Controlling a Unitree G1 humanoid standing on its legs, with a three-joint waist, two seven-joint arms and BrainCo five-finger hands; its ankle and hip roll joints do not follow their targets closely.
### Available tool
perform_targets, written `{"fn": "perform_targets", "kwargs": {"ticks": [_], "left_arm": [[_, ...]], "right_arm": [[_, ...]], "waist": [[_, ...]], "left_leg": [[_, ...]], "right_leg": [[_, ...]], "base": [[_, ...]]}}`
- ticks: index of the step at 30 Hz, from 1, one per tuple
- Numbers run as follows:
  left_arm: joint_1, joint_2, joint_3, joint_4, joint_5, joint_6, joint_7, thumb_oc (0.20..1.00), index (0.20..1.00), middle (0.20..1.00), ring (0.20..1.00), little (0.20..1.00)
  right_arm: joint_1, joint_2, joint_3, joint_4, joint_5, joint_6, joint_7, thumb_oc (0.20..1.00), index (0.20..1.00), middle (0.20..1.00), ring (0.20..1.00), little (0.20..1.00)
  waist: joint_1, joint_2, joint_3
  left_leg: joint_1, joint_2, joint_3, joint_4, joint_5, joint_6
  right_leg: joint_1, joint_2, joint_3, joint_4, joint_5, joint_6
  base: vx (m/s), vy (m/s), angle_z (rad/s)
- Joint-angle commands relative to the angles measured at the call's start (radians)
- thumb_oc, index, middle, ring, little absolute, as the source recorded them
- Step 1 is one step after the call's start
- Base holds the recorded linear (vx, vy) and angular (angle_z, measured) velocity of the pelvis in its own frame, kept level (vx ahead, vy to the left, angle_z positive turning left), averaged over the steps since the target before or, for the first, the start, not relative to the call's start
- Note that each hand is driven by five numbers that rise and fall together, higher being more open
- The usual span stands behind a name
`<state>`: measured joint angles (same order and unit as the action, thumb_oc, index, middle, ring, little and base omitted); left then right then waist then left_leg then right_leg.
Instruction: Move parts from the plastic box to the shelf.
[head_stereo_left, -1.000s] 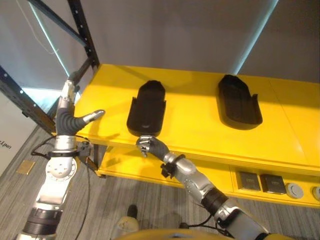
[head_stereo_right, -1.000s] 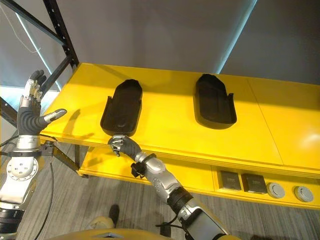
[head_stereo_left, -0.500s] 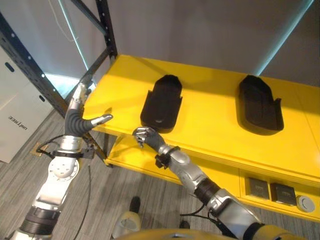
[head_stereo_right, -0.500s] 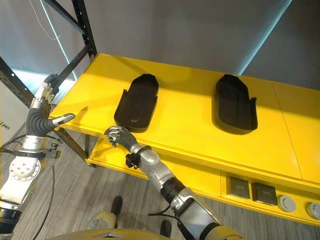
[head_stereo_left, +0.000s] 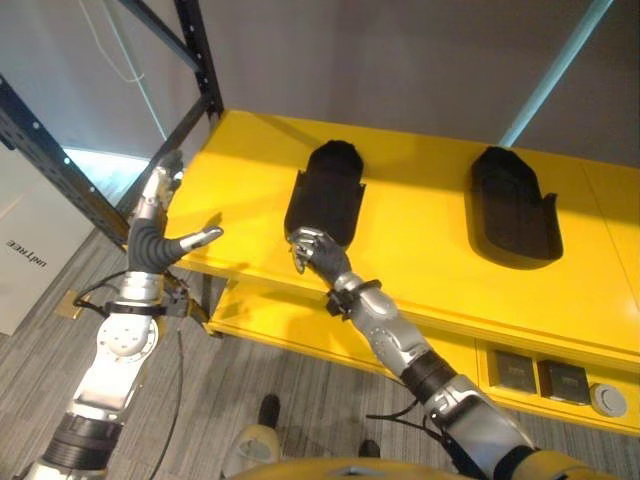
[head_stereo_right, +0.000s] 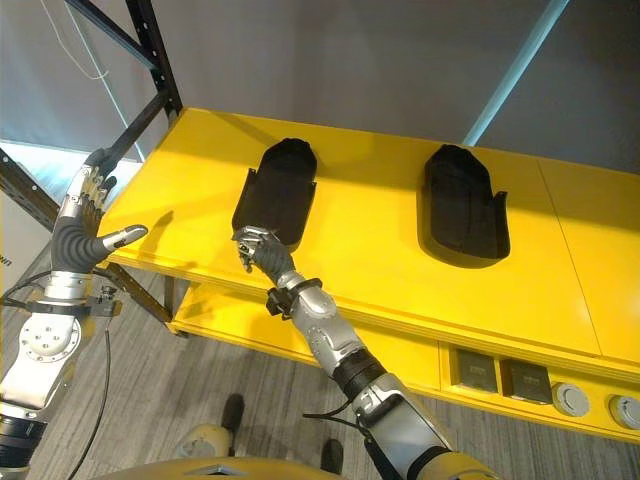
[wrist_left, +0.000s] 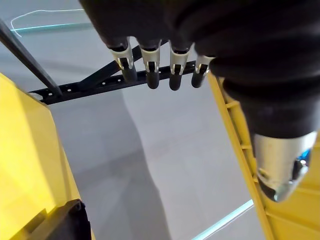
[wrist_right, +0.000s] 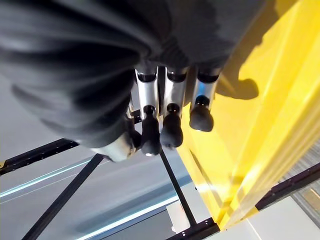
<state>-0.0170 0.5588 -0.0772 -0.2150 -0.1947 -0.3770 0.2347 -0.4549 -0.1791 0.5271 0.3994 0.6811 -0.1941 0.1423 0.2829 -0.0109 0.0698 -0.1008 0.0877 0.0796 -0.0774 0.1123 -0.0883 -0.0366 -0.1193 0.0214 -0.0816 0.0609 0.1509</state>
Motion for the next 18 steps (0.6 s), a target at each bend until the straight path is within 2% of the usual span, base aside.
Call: {"fn": "perform_targets", "kwargs": {"ticks": [1,13,18], "left_arm": [[-0.070,0.006,0.033,0.008,-0.022,-0.049,0.009,1.000,1.000,1.000,1.000,1.000],[-0.105,0.043,-0.020,0.000,-0.021,-0.044,-0.006,1.000,1.000,1.000,1.000,1.000],[-0.137,0.059,-0.052,0.005,-0.023,-0.039,-0.007,1.000,1.000,1.000,1.000,1.000]], "right_arm": [[-0.070,0.004,-0.049,-0.095,0.015,-0.070,0.000,0.200,0.200,0.200,0.200,0.200],[-0.185,0.019,-0.044,0.146,-0.163,-0.058,-0.087,0.200,0.200,0.200,0.200,0.200],[-0.222,0.016,-0.045,0.177,-0.243,-0.061,-0.132,0.200,0.200,0.200,0.200,0.200]], "waist": [[0.021,-0.026,0.005],[0.051,-0.026,0.012],[0.061,-0.028,0.016]], "left_leg": [[0.067,-0.011,0.009,0.131,-0.241,0.011],[0.052,-0.011,-0.004,0.124,-0.234,0.010],[0.040,-0.014,-0.013,0.119,-0.229,0.013]], "right_leg": [[0.042,-0.047,0.011,0.105,-0.186,0.048],[0.037,-0.043,0.000,0.090,-0.175,0.051],[0.028,-0.042,-0.003,0.087,-0.170,0.054]], "base": [[0.00,0.000,0.00],[0.00,0.000,0.00],[-0.01,0.021,0.05]]}}
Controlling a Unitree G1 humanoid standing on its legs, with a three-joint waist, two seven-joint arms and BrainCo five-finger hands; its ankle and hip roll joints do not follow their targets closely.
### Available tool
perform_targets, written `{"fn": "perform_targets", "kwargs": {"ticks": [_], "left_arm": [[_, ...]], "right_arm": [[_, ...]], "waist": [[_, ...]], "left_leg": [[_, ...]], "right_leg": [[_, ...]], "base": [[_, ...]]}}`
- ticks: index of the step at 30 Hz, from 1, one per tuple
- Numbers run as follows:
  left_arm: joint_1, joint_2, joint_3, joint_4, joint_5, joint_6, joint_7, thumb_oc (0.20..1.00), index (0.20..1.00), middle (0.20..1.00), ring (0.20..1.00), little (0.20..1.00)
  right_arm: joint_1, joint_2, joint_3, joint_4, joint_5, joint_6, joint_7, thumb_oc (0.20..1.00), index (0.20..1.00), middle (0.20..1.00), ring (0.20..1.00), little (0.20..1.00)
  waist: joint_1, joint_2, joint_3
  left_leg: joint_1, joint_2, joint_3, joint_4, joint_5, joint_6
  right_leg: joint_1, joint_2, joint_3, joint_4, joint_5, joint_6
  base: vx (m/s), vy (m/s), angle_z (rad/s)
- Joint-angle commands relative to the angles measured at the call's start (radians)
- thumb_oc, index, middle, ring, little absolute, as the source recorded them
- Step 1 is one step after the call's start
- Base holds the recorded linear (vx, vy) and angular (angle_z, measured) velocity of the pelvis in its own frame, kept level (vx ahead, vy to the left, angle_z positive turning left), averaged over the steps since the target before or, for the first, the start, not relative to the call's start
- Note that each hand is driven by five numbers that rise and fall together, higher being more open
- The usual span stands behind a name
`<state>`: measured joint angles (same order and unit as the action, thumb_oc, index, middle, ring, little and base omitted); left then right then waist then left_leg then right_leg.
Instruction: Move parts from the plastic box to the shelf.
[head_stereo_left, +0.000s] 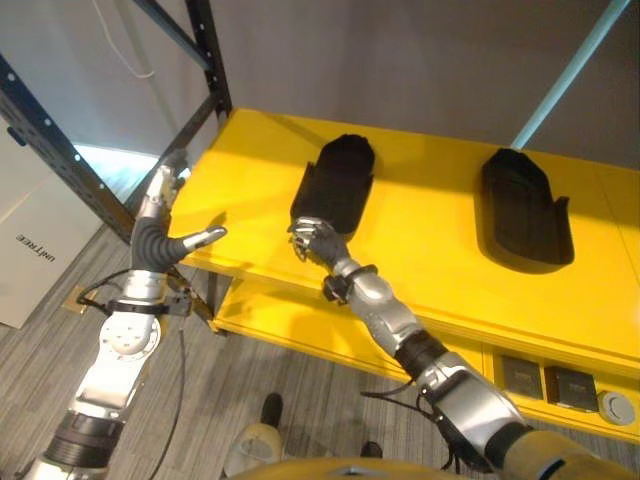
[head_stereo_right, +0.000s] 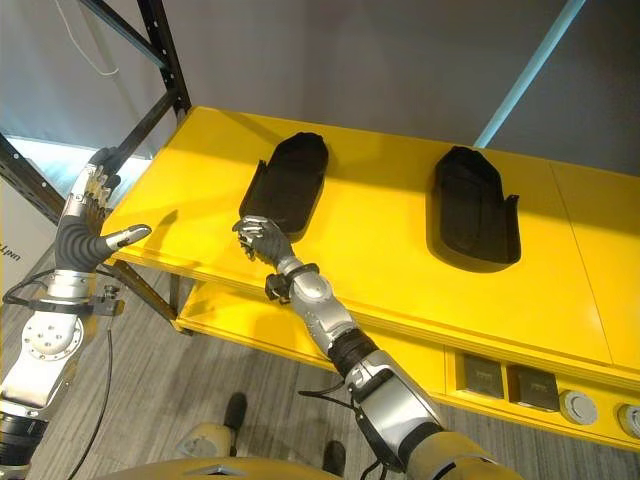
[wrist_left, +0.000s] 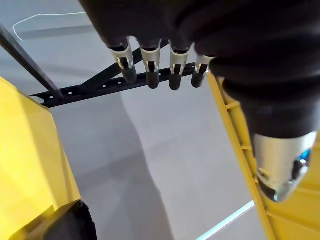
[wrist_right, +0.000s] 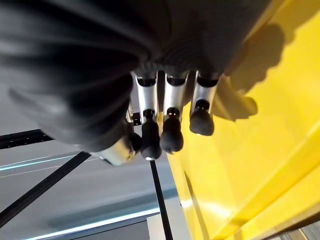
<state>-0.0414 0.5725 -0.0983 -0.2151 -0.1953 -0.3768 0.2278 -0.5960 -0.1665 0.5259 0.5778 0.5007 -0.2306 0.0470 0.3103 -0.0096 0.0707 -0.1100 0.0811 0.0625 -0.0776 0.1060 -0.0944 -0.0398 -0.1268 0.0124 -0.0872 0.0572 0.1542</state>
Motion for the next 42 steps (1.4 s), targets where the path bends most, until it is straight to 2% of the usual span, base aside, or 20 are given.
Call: {"fn": "perform_targets", "kwargs": {"ticks": [1,6,10,12,13,16,17,18,19,20,22,23,24,25,26,28,30,33,36,42], "left_arm": [[-0.122,0.045,-0.038,0.006,-0.023,-0.038,0.001,1.000,1.000,1.000,1.000,1.000],[-0.136,0.049,-0.046,0.010,-0.018,-0.033,0.002,1.000,1.000,1.000,1.000,1.000],[-0.118,0.048,-0.021,-0.003,-0.004,-0.024,0.004,1.000,1.000,1.000,1.000,1.000],[-0.082,0.038,0.025,-0.019,0.005,-0.017,0.005,1.000,1.000,1.000,1.000,1.000],[-0.079,0.037,0.024,-0.021,0.005,-0.016,0.005,1.000,1.000,1.000,1.000,1.000],[-0.038,0.026,0.072,-0.038,0.031,-0.011,0.009,1.000,1.000,1.000,1.000,1.000],[-0.020,0.020,0.088,-0.047,0.038,-0.006,0.006,1.000,1.000,1.000,1.000,1.000],[-0.020,0.020,0.088,-0.047,0.038,-0.006,0.006,1.000,1.000,1.000,1.000,1.000],[-0.008,0.016,0.101,-0.053,0.045,-0.007,0.007,1.000,1.000,1.000,1.000,1.000],[0.020,0.008,0.126,-0.068,0.050,-0.006,-0.004,1.000,1.000,1.000,1.000,1.000],[0.031,0.000,0.123,-0.075,0.057,-0.001,-0.025,1.000,1.000,1.000,1.000,1.000],[0.031,0.000,0.123,-0.075,0.057,-0.001,-0.025,1.000,1.000,1.000,1.000,1.000],[0.023,-0.010,0.108,-0.069,0.058,0.005,-0.039,1.000,1.000,1.000,1.000,1.000],[0.023,-0.010,0.108,-0.069,0.058,0.005,-0.039,1.000,1.000,1.000,1.000,1.000],[-0.010,-0.011,0.081,-0.050,0.076,0.008,-0.030,1.000,1.000,1.000,1.000,1.000],[-0.012,-0.011,0.080,-0.048,0.077,0.007,-0.029,1.000,1.000,1.000,1.000,1.000],[-0.028,-0.005,0.059,-0.038,0.101,0.006,-0.037,1.000,1.000,1.000,1.000,1.000],[-0.072,-0.007,0.012,-0.017,0.109,0.009,-0.026,1.000,1.000,1.000,1.000,1.000],[-0.093,0.005,-0.027,-0.011,0.209,0.010,0.002,1.000,1.000,1.000,1.000,1.000],[-0.105,0.023,-0.049,0.007,0.264,0.006,0.031,1.000,1.000,1.000,1.000,1.000]], "right_arm": [[-0.085,0.003,-0.044,-0.003,-0.070,-0.025,-0.041,0.200,0.200,0.200,0.200,0.200],[-0.056,-0.005,-0.048,-0.072,-0.067,-0.033,-0.037,0.200,0.200,0.200,0.200,0.200],[0.067,-0.037,-0.070,-0.238,-0.025,-0.043,-0.009,0.200,0.200,0.200,0.200,0.200],[0.203,-0.090,-0.119,-0.445,0.027,-0.068,0.032,0.200,0.200,0.200,0.200,0.200],[0.210,-0.093,-0.119,-0.453,0.027,-0.064,0.032,0.200,0.200,0.200,0.200,0.200],[0.383,-0.157,-0.205,-0.666,0.064,-0.089,0.081,0.200,0.200,0.200,0.200,0.200],[0.444,-0.179,-0.239,-0.735,0.065,-0.093,0.096,0.476,0.476,0.476,0.476,0.476],[0.444,-0.179,-0.239,-0.735,0.065,-0.093,0.096,0.476,0.476,0.476,0.476,0.476],[0.492,-0.198,-0.271,-0.781,0.054,-0.097,0.100,1.000,1.000,1.000,1.000,1.000],[0.585,-0.243,-0.357,-0.855,-0.066,-0.111,0.065,1.000,1.000,1.000,1.000,1.000],[0.656,-0.266,-0.419,-0.875,-0.185,-0.117,0.036,1.000,1.000,1.000,1.000,1.000],[0.656,-0.266,-0.419,-0.875,-0.185,-0.117,0.036,1.000,1.000,1.000,1.000,1.000],[0.713,-0.268,-0.473,-0.872,-0.249,-0.123,0.007,1.000,1.000,1.000,1.000,1.000],[0.713,-0.268,-0.473,-0.872,-0.249,-0.123,0.007,1.000,1.000,1.000,1.000,1.000],[0.728,-0.256,-0.508,-0.844,-0.318,-0.130,-0.048,1.000,1.000,1.000,1.000,1.000],[0.727,-0.255,-0.508,-0.844,-0.319,-0.130,-0.049,1.000,1.000,1.000,1.000,1.000],[0.753,-0.254,-0.538,-0.785,-0.456,-0.130,-0.133,1.000,1.000,1.000,1.000,1.000],[0.801,-0.212,-0.549,-0.665,-0.493,-0.109,-0.199,1.000,1.000,1.000,1.000,1.000],[0.845,-0.201,-0.528,-0.437,-0.579,-0.085,-0.272,1.000,1.000,1.000,1.000,1.000],[0.823,-0.162,-0.509,-0.187,-0.540,-0.061,-0.300,1.000,1.000,1.000,1.000,1.000]], "waist": [[0.034,-0.030,0.016],[0.028,-0.036,0.020],[0.004,-0.041,0.020],[-0.038,-0.048,0.019],[-0.037,-0.047,0.016],[-0.099,-0.054,0.015],[-0.125,-0.057,0.011],[-0.125,-0.057,0.011],[-0.146,-0.060,0.009],[-0.201,-0.064,0.008],[-0.237,-0.070,-0.002],[-0.237,-0.070,-0.002],[-0.277,-0.069,-0.005],[-0.277,-0.069,-0.005],[-0.334,-0.064,0.014],[-0.329,-0.066,0.013],[-0.365,-0.063,0.028],[-0.394,-0.058,0.028],[-0.393,-0.054,0.025],[-0.375,-0.058,0.025]], "left_leg": [[0.047,-0.009,0.004,0.118,-0.221,0.020],[0.039,-0.011,0.005,0.117,-0.220,0.024],[0.042,-0.016,0.018,0.118,-0.224,0.029],[0.047,-0.019,0.035,0.117,-0.228,0.033],[0.047,-0.019,0.036,0.116,-0.229,0.033],[0.056,-0.018,0.066,0.121,-0.236,0.035],[0.061,-0.016,0.084,0.124,-0.241,0.037],[0.061,-0.016,0.084,0.124,-0.241,0.037],[0.065,-0.015,0.098,0.127,-0.246,0.038],[0.084,-0.010,0.138,0.140,-0.266,0.042],[0.097,-0.007,0.176,0.149,-0.273,0.050],[0.097,-0.007,0.176,0.149,-0.273,0.050],[0.109,-0.005,0.207,0.154,-0.281,0.055],[0.109,-0.005,0.207,0.154,-0.281,0.055],[0.119,-0.005,0.239,0.161,-0.293,0.071],[0.115,-0.005,0.244,0.159,-0.288,0.070],[0.132,-0.009,0.287,0.175,-0.310,0.087],[0.159,-0.011,0.321,0.164,-0.312,0.089],[0.168,-0.018,0.316,0.165,-0.315,0.092],[0.153,-0.014,0.286,0.171,-0.308,0.082]], "right_leg": [[0.029,-0.034,0.005,0.091,-0.165,0.053],[0.025,-0.037,0.006,0.088,-0.160,0.057],[0.022,-0.043,0.005,0.090,-0.155,0.063],[0.012,-0.045,0.018,0.093,-0.149,0.068],[0.011,-0.046,0.019,0.093,-0.150,0.068],[-0.006,-0.046,0.042,0.102,-0.144,0.075],[-0.014,-0.044,0.060,0.106,-0.142,0.078],[-0.014,-0.044,0.060,0.106,-0.142,0.078],[-0.022,-0.041,0.076,0.110,-0.139,0.081],[-0.034,-0.032,0.112,0.127,-0.135,0.093],[-0.050,-0.023,0.155,0.136,-0.122,0.100],[-0.050,-0.023,0.155,0.136,-0.122,0.100],[-0.063,-0.016,0.186,0.148,-0.113,0.106],[-0.063,-0.016,0.186,0.148,-0.113,0.106],[-0.111,0.011,0.245,0.184,-0.097,0.108],[-0.118,0.013,0.251,0.184,-0.091,0.108],[-0.136,0.040,0.311,0.192,-0.063,0.108],[-0.141,0.049,0.339,0.188,-0.058,0.108],[-0.135,0.044,0.334,0.177,-0.066,0.108],[-0.132,0.032,0.300,0.184,-0.080,0.108]], "base": [[-0.02,0.026,0.06],[-0.02,0.027,0.00],[-0.04,0.054,0.00],[-0.04,0.070,-0.05],[-0.05,0.072,-0.09],[-0.04,0.073,-0.17],[-0.03,0.049,-0.35],[-0.03,0.052,-0.51],[-0.04,0.088,-0.40],[-0.05,0.120,-0.59],[-0.03,0.083,-0.66],[-0.05,0.088,-1.27],[-0.04,0.068,-0.88],[-0.18,0.148,-1.18],[-0.15,0.074,-0.46],[-0.10,0.053,-0.92],[-0.06,0.082,-0.53],[-0.04,0.061,-0.53],[-0.02,0.023,-0.36],[-0.01,-0.055,0.19]]}}
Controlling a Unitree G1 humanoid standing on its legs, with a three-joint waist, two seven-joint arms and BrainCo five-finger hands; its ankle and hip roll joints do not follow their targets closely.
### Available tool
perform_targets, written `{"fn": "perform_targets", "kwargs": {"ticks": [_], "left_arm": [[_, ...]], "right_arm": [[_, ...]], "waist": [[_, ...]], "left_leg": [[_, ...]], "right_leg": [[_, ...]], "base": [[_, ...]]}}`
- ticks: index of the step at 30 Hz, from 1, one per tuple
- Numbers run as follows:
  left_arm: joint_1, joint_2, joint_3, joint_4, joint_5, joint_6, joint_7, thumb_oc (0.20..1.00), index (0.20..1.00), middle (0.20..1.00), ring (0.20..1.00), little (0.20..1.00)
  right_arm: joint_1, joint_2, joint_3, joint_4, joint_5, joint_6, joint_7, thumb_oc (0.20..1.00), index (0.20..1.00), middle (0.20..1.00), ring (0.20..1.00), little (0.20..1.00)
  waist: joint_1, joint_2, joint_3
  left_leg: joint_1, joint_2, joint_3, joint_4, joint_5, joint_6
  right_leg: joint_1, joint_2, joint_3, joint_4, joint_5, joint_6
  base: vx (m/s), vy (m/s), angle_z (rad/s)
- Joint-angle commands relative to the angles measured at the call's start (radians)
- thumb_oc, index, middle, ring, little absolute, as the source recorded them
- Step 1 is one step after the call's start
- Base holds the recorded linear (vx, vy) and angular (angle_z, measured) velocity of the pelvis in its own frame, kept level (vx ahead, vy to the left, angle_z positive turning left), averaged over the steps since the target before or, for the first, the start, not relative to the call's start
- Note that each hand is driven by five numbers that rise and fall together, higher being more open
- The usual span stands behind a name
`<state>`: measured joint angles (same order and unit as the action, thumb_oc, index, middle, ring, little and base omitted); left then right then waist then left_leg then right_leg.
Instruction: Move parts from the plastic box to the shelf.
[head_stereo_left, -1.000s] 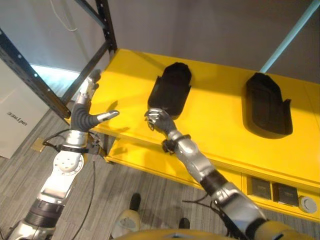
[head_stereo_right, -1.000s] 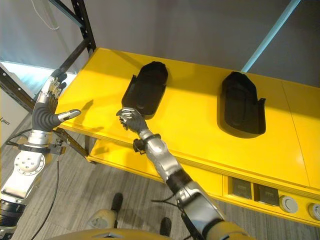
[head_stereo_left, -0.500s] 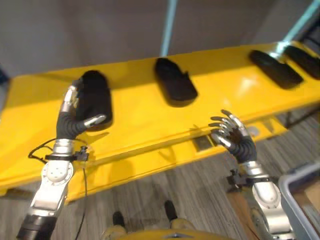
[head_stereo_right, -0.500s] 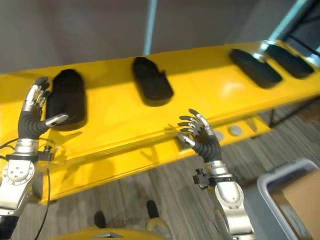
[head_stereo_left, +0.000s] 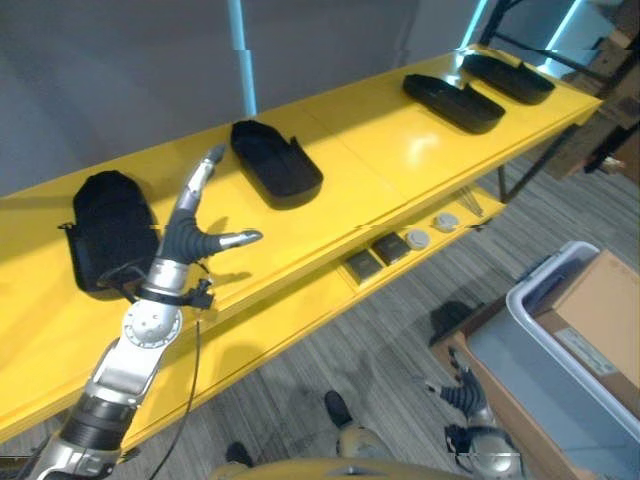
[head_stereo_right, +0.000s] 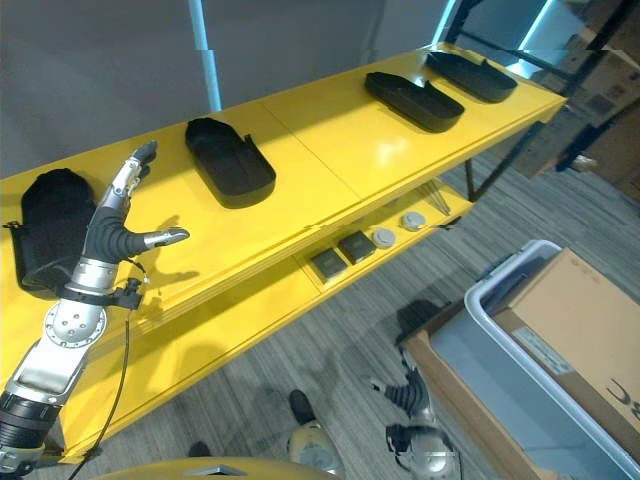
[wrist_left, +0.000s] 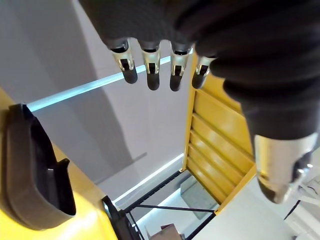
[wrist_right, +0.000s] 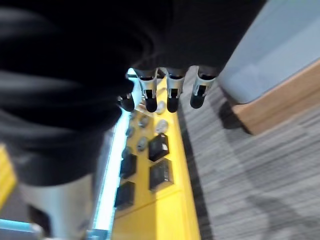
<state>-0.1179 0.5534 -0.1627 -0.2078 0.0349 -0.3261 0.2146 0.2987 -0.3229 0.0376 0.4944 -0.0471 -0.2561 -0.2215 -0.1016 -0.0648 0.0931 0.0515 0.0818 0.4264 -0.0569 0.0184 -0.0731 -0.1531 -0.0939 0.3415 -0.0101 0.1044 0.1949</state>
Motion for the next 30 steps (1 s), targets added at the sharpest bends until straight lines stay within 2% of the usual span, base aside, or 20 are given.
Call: {"fn": "perform_targets", "kwargs": {"ticks": [1,3,4,6,7,9,10,12,13,14,15,16,17,18,22,23,25,26,27,30], "left_arm": [[-0.024,0.040,0.019,0.003,0.032,-0.043,0.053,1.000,1.000,1.000,1.000,1.000],[-0.004,0.037,0.042,0.022,0.023,-0.041,0.084,1.000,1.000,1.000,1.000,1.000],[-0.004,0.037,0.043,0.022,0.022,-0.041,0.084,1.000,1.000,1.000,1.000,1.000],[0.029,0.002,0.089,0.053,0.003,-0.046,0.163,1.000,1.000,1.000,1.000,1.000],[0.030,0.002,0.091,0.052,0.003,-0.046,0.162,1.000,1.000,1.000,1.000,1.000],[0.075,-0.036,0.123,0.054,-0.033,-0.061,0.181,1.000,1.000,1.000,1.000,1.000],[0.077,-0.036,0.124,0.052,-0.033,-0.061,0.181,1.000,1.000,1.000,1.000,1.000],[0.094,-0.047,0.129,0.047,-0.031,-0.070,0.187,1.000,1.000,1.000,1.000,1.000],[0.094,-0.048,0.129,0.047,-0.031,-0.070,0.187,1.000,1.000,1.000,1.000,1.000],[0.093,-0.054,0.123,0.047,-0.030,-0.072,0.188,1.000,1.000,1.000,1.000,1.000],[0.087,-0.061,0.114,0.054,-0.033,-0.074,0.187,1.000,1.000,1.000,1.000,1.000],[0.070,-0.071,0.097,0.047,-0.048,-0.078,0.164,1.000,1.000,1.000,1.000,1.000],[0.070,-0.071,0.098,0.046,-0.048,-0.077,0.163,1.000,1.000,1.000,1.000,1.000],[0.073,-0.069,0.086,0.034,-0.061,-0.075,0.132,1.000,1.000,1.000,1.000,1.000],[0.067,-0.058,0.083,0.048,-0.078,-0.066,0.110,1.000,1.000,1.000,1.000,1.000],[0.058,-0.052,0.082,0.056,-0.081,-0.061,0.104,1.000,1.000,1.000,1.000,1.000],[0.058,-0.052,0.079,0.062,-0.078,-0.063,0.094,1.000,1.000,1.000,1.000,1.000],[0.058,-0.053,0.079,0.062,-0.078,-0.063,0.094,1.000,1.000,1.000,1.000,1.000],[0.051,-0.041,0.068,0.067,-0.076,-0.060,0.080,1.000,1.000,1.000,1.000,1.000],[0.030,-0.021,0.054,0.071,-0.074,-0.053,0.067,1.000,1.000,1.000,1.000,1.000]], "right_arm": [[-0.079,0.003,-0.020,-0.060,0.030,-0.032,-0.030,1.000,1.000,1.000,1.000,1.000],[-0.112,0.020,-0.012,0.059,0.079,-0.024,-0.040,1.000,1.000,1.000,1.000,1.000],[-0.113,0.020,-0.011,0.060,0.079,-0.024,-0.040,1.000,1.000,1.000,1.000,1.000],[-0.167,0.037,0.012,0.182,0.120,-0.012,-0.056,1.000,1.000,1.000,1.000,1.000],[-0.170,0.037,0.013,0.184,0.120,-0.013,-0.056,1.000,1.000,1.000,1.000,1.000],[-0.201,0.035,0.034,0.258,0.140,-0.004,-0.055,1.000,1.000,1.000,1.000,1.000],[-0.202,0.034,0.035,0.260,0.140,-0.006,-0.054,1.000,1.000,1.000,1.000,1.000],[-0.229,0.016,0.065,0.319,0.145,0.004,-0.037,1.000,1.000,1.000,1.000,1.000],[-0.231,0.016,0.065,0.321,0.145,0.003,-0.037,1.000,1.000,1.000,1.000,1.000],[-0.236,0.003,0.079,0.346,0.138,0.012,-0.030,1.000,1.000,1.000,1.000,1.000],[-0.245,-0.007,0.089,0.375,0.127,0.019,-0.032,1.000,1.000,1.000,1.000,1.000],[-0.261,-0.018,0.101,0.434,0.096,0.033,-0.040,1.000,1.000,1.000,1.000,1.000],[-0.262,-0.017,0.101,0.436,0.095,0.032,-0.041,1.000,1.000,1.000,1.000,1.000],[-0.268,-0.008,0.090,0.499,0.108,0.039,-0.044,1.000,1.000,1.000,1.000,1.000],[-0.270,0.011,0.055,0.587,0.156,0.053,-0.037,1.000,1.000,1.000,1.000,1.000],[-0.259,0.023,0.047,0.623,0.163,0.065,-0.027,1.000,1.000,1.000,1.000,1.000],[-0.246,0.031,0.040,0.644,0.161,0.069,-0.018,1.000,1.000,1.000,1.000,1.000],[-0.245,0.031,0.040,0.644,0.161,0.069,-0.018,1.000,1.000,1.000,1.000,1.000],[-0.236,0.037,0.022,0.673,0.168,0.077,-0.018,1.000,1.000,1.000,1.000,1.000],[-0.235,0.052,0.000,0.687,0.195,0.079,-0.020,1.000,1.000,1.000,1.000,1.000]], "waist": [[0.044,-0.003,0.002],[0.067,0.001,0.008],[0.066,0.001,0.008],[0.100,0.010,0.027],[0.098,0.010,0.026],[0.135,0.025,0.045],[0.130,0.026,0.042],[0.163,0.044,0.066],[0.157,0.046,0.065],[0.172,0.049,0.081],[0.180,0.048,0.097],[0.177,0.040,0.109],[0.175,0.041,0.110],[0.178,0.040,0.103],[0.162,0.042,0.081],[0.139,0.058,0.063],[0.115,0.074,0.038],[0.119,0.075,0.039],[0.109,0.075,0.026],[0.103,0.064,0.027]], "left_leg": [[-0.012,-0.013,-0.084,0.150,-0.217,0.059],[-0.019,-0.009,-0.107,0.146,-0.205,0.048],[-0.020,-0.009,-0.109,0.146,-0.205,0.048],[-0.039,0.010,-0.147,0.148,-0.187,0.028],[-0.042,0.011,-0.147,0.147,-0.182,0.027],[-0.078,0.033,-0.203,0.139,-0.147,0.002],[-0.082,0.034,-0.207,0.139,-0.146,0.001],[-0.127,0.049,-0.263,0.158,-0.126,-0.020],[-0.133,0.050,-0.269,0.163,-0.128,-0.020],[-0.151,0.047,-0.285,0.182,-0.125,-0.028],[-0.172,0.035,-0.308,0.219,-0.133,-0.039],[-0.182,0.008,-0.317,0.299,-0.188,-0.037],[-0.185,0.009,-0.319,0.308,-0.194,-0.036],[-0.162,-0.014,-0.330,0.424,-0.239,-0.028],[-0.118,-0.038,-0.366,0.528,-0.247,-0.027],[-0.042,-0.028,-0.398,0.497,-0.255,-0.026],[0.053,0.001,-0.383,0.356,-0.282,-0.025],[0.066,0.002,-0.379,0.341,-0.278,-0.026],[0.086,0.012,-0.359,0.261,-0.299,-0.025],[0.084,0.006,-0.335,0.211,-0.322,-0.011]], "right_leg": [[-0.017,-0.005,-0.041,0.109,-0.134,0.067],[-0.007,-0.010,-0.078,0.116,-0.157,0.067],[-0.007,-0.010,-0.079,0.116,-0.157,0.067],[0.010,0.001,-0.123,0.120,-0.190,0.039],[0.007,0.001,-0.123,0.118,-0.185,0.038],[0.013,0.019,-0.157,0.115,-0.209,0.006],[0.011,0.019,-0.161,0.115,-0.209,0.005],[0.008,0.038,-0.198,0.127,-0.230,-0.024],[0.007,0.038,-0.204,0.128,-0.230,-0.025],[0.007,0.038,-0.221,0.131,-0.231,-0.036],[0.006,0.033,-0.239,0.136,-0.230,-0.042],[-0.005,0.013,-0.282,0.148,-0.224,-0.051],[-0.005,0.013,-0.284,0.150,-0.227,-0.050],[-0.004,0.014,-0.292,0.155,-0.222,-0.058],[-0.006,0.016,-0.301,0.153,-0.205,-0.063],[-0.014,0.032,-0.301,0.167,-0.195,-0.057],[-0.030,0.046,-0.304,0.173,-0.188,-0.046],[-0.026,0.049,-0.302,0.173,-0.189,-0.046],[-0.039,0.044,-0.311,0.165,-0.172,-0.026],[-0.058,0.030,-0.318,0.158,-0.145,-0.006]], "base": [[0.00,-0.071,0.28],[-0.01,-0.144,0.39],[-0.03,-0.171,0.49],[-0.04,-0.254,0.62],[-0.06,-0.264,0.61],[-0.08,-0.280,0.45],[-0.07,-0.286,0.53],[-0.06,-0.268,0.66],[-0.09,-0.244,0.51],[-0.12,-0.141,0.64],[-0.25,-0.212,0.67],[-0.19,-0.136,0.78],[-0.17,-0.093,0.89],[-0.06,-0.020,0.83],[-0.05,0.042,-0.09],[-0.04,0.191,-0.16],[-0.04,0.173,-0.06],[-0.15,0.192,0.03],[-0.12,0.126,0.09],[-0.24,0.190,0.10]]}}
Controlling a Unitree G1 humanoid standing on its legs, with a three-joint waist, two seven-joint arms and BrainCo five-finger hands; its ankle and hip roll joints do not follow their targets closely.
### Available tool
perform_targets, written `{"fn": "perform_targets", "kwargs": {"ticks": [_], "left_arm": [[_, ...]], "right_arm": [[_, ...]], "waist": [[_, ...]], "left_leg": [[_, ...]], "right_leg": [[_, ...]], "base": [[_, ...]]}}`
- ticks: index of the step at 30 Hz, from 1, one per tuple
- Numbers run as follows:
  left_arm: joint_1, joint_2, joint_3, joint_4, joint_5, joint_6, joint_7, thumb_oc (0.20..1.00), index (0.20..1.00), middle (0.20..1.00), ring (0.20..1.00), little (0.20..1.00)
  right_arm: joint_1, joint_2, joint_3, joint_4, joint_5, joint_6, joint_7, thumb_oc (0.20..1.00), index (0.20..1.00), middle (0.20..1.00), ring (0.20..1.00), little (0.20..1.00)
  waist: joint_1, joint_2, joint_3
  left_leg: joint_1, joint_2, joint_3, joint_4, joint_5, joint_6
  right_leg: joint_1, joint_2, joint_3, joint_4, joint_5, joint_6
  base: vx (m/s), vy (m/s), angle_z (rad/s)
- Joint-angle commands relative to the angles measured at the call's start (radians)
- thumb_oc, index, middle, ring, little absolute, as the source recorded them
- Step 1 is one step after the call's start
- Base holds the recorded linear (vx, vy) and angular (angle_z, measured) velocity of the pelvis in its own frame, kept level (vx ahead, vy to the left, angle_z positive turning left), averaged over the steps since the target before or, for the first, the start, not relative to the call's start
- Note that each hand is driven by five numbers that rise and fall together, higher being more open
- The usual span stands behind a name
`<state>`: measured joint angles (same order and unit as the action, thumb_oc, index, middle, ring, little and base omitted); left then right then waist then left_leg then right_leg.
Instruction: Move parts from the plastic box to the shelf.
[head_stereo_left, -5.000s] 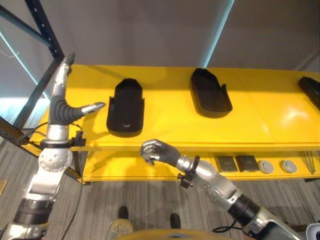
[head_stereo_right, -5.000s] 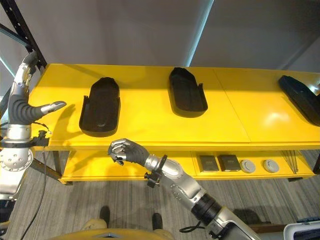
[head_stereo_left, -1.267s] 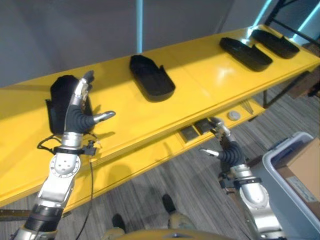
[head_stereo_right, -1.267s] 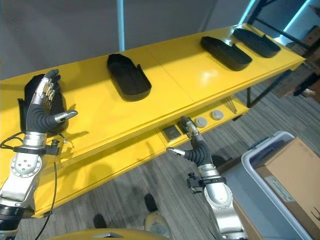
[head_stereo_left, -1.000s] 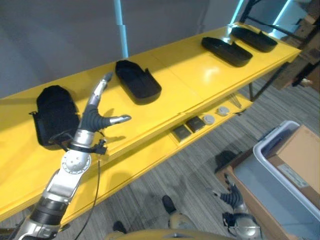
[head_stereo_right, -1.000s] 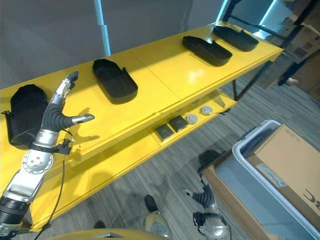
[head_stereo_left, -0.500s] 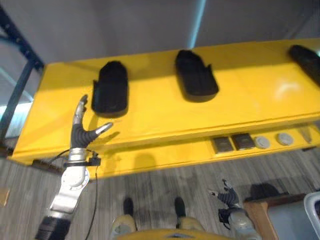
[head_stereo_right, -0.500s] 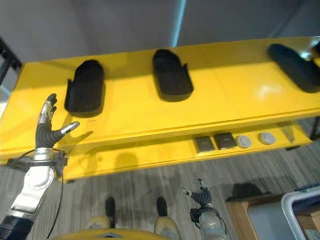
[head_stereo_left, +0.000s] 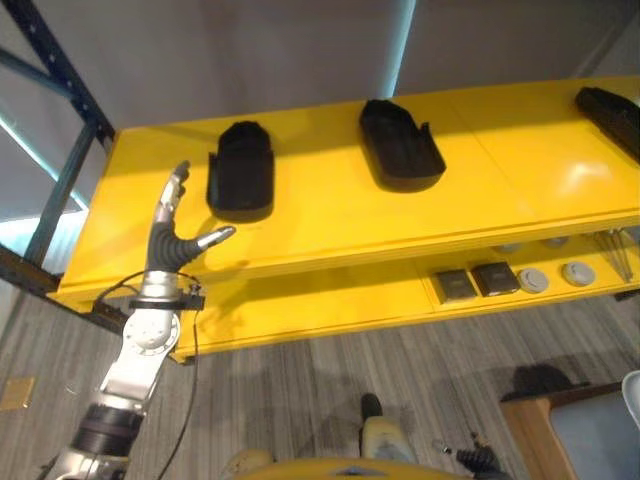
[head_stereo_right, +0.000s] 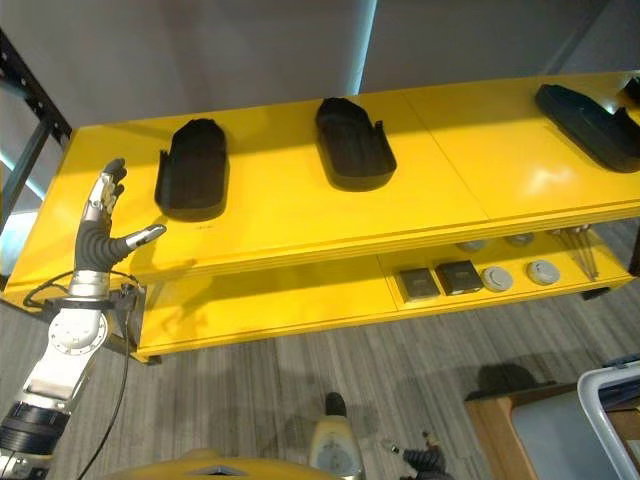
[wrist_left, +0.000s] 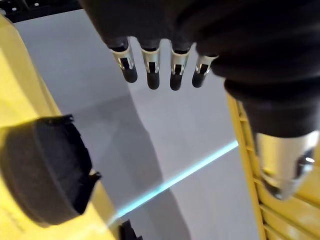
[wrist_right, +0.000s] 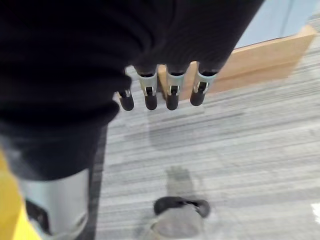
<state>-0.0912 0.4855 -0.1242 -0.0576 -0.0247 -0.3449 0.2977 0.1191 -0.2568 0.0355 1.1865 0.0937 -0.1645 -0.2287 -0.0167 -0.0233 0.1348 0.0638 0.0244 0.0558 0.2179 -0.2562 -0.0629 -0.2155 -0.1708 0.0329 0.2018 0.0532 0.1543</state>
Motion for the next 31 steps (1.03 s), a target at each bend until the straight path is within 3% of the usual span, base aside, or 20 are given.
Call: {"fn": "perform_targets", "kwargs": {"ticks": [1,4,6,7,11,12,13,15,18,24,25,27,28,31], "left_arm": [[-0.001,0.057,0.012,-0.073,-0.006,-0.026,-0.018,1.000,1.000,1.000,1.000,1.000],[-0.003,0.064,0.003,-0.057,-0.004,-0.019,-0.025,1.000,1.000,1.000,1.000,1.000],[0.008,0.076,0.007,-0.007,-0.011,0.014,-0.044,1.000,1.000,1.000,1.000,1.000],[0.012,0.076,0.012,0.003,-0.004,0.022,-0.043,1.000,1.000,1.000,1.000,1.000],[0.019,0.073,0.011,0.026,0.008,0.036,-0.057,1.000,1.000,1.000,1.000,1.000],[0.021,0.071,0.006,0.036,0.005,0.039,-0.065,1.000,1.000,1.000,1.000,1.000],[0.019,0.059,-0.024,0.068,-0.002,0.052,-0.097,1.000,1.000,1.000,1.000,1.000],[0.019,0.054,-0.034,0.080,-0.009,0.057,-0.108,1.000,1.000,1.000,1.000,1.000],[0.052,0.029,-0.055,0.162,-0.029,0.084,-0.134,1.000,1.000,1.000,1.000,1.000],[0.073,0.015,-0.058,0.227,-0.012,0.097,-0.133,1.000,1.000,1.000,1.000,1.000],[0.085,-0.039,-0.071,0.413,0.007,0.134,-0.120,1.000,1.000,1.000,1.000,1.000],[0.072,-0.065,-0.079,0.512,0.029,0.150,-0.105,1.000,1.000,1.000,1.000,1.000],[0.048,-0.105,-0.075,0.675,0.026,0.184,-0.092,1.000,1.000,1.000,1.000,1.000],[-0.028,-0.189,-0.053,1.042,-0.030,0.202,-0.047,1.000,1.000,1.000,1.000,1.000]], "right_arm": [[-0.056,-0.006,0.003,-0.003,0.055,-0.008,-0.012,1.000,1.000,1.000,1.000,1.000],[-0.055,0.002,0.006,0.004,0.052,-0.004,-0.012,1.000,1.000,1.000,1.000,1.000],[-0.074,0.044,0.027,0.026,0.022,0.022,-0.009,1.000,1.000,1.000,1.000,1.000],[-0.077,0.057,0.037,0.024,0.007,0.025,-0.001,1.000,1.000,1.000,1.000,1.000],[-0.073,0.075,0.059,0.036,-0.017,0.035,0.005,1.000,1.000,1.000,1.000,1.000],[-0.071,0.078,0.069,0.040,-0.028,0.039,0.009,1.000,1.000,1.000,1.000,1.000],[-0.064,0.084,0.080,0.057,-0.051,0.047,0.016,1.000,1.000,1.000,1.000,1.000],[-0.068,0.084,0.075,0.066,-0.051,0.052,0.013,1.000,1.000,1.000,1.000,1.000],[-0.082,0.087,0.065,0.066,-0.042,0.054,0.014,1.000,1.000,1.000,1.000,1.000],[-0.092,0.080,0.074,0.067,-0.054,0.053,0.015,1.000,1.000,1.000,1.000,1.000],[-0.102,0.063,0.082,0.051,-0.042,0.046,0.017,1.000,1.000,1.000,1.000,1.000],[-0.112,0.055,0.079,0.047,-0.030,0.042,0.019,1.000,1.000,1.000,1.000,1.000],[-0.121,0.045,0.081,0.052,-0.028,0.045,0.018,1.000,1.000,1.000,1.000,1.000],[-0.142,0.042,0.114,0.099,-0.045,0.061,0.027,1.000,1.000,1.000,1.000,1.000]], "waist": [[0.020,0.013,-0.011],[0.024,0.004,-0.003],[0.038,-0.036,0.026],[0.039,-0.044,0.035],[0.042,-0.050,0.049],[0.042,-0.053,0.054],[0.046,-0.052,0.062],[0.046,-0.050,0.062],[0.059,-0.063,0.036],[0.073,-0.076,0.013],[0.065,-0.076,-0.005],[0.059,-0.071,-0.008],[0.047,-0.065,-0.017],[0.026,-0.051,-0.046]], "left_leg": [[0.066,0.051,0.042,-0.076,-0.055,-0.010],[0.059,0.041,0.043,-0.082,-0.055,-0.002],[0.043,0.020,0.084,-0.136,-0.032,0.022],[0.044,0.019,0.096,-0.139,-0.025,0.023],[0.025,0.020,0.110,-0.120,-0.017,0.029],[0.015,0.015,0.105,-0.110,-0.018,0.036],[-0.021,0.000,0.068,-0.091,-0.015,0.059],[-0.030,-0.001,0.062,-0.084,-0.017,0.064],[-0.058,-0.005,0.081,-0.052,-0.027,0.071],[-0.064,-0.002,0.105,-0.042,-0.030,0.071],[-0.037,0.011,0.126,-0.050,-0.033,0.062],[-0.022,0.014,0.130,-0.056,-0.032,0.058],[-0.008,0.021,0.137,-0.062,-0.029,0.051],[0.031,0.035,0.147,-0.091,-0.017,0.039]], "right_leg": [[-0.007,0.103,-0.002,-0.060,-0.077,0.046],[-0.015,0.099,0.004,-0.067,-0.059,0.058],[-0.048,0.091,0.001,-0.101,-0.001,0.107],[-0.057,0.097,-0.002,-0.095,0.022,0.107],[-0.061,0.104,0.003,-0.072,-0.002,0.107],[-0.056,0.106,0.021,-0.059,-0.012,0.107],[-0.012,0.098,0.110,-0.022,-0.041,0.107],[0.003,0.088,0.128,-0.014,-0.048,0.105],[0.069,0.046,0.123,-0.068,-0.051,0.089],[0.075,0.048,0.123,-0.093,-0.048,0.100],[0.073,0.075,0.138,-0.092,-0.059,0.100],[0.077,0.081,0.138,-0.091,-0.069,0.096],[0.082,0.088,0.139,-0.094,-0.080,0.088],[0.091,0.100,0.131,-0.087,-0.103,0.072]], "base": [[-0.17,0.129,0.06],[-0.19,0.127,-0.04],[-0.39,0.225,-0.07],[-0.22,0.128,-0.04],[-0.14,0.062,-0.38],[-0.23,0.078,-0.25],[-0.23,0.078,-0.25],[-0.13,0.026,0.24],[-0.06,-0.037,0.50],[0.03,-0.040,-0.52],[0.11,-0.077,-0.15],[0.08,-0.055,-0.18],[0.06,-0.038,-0.39],[0.12,-0.070,-0.12]]}}
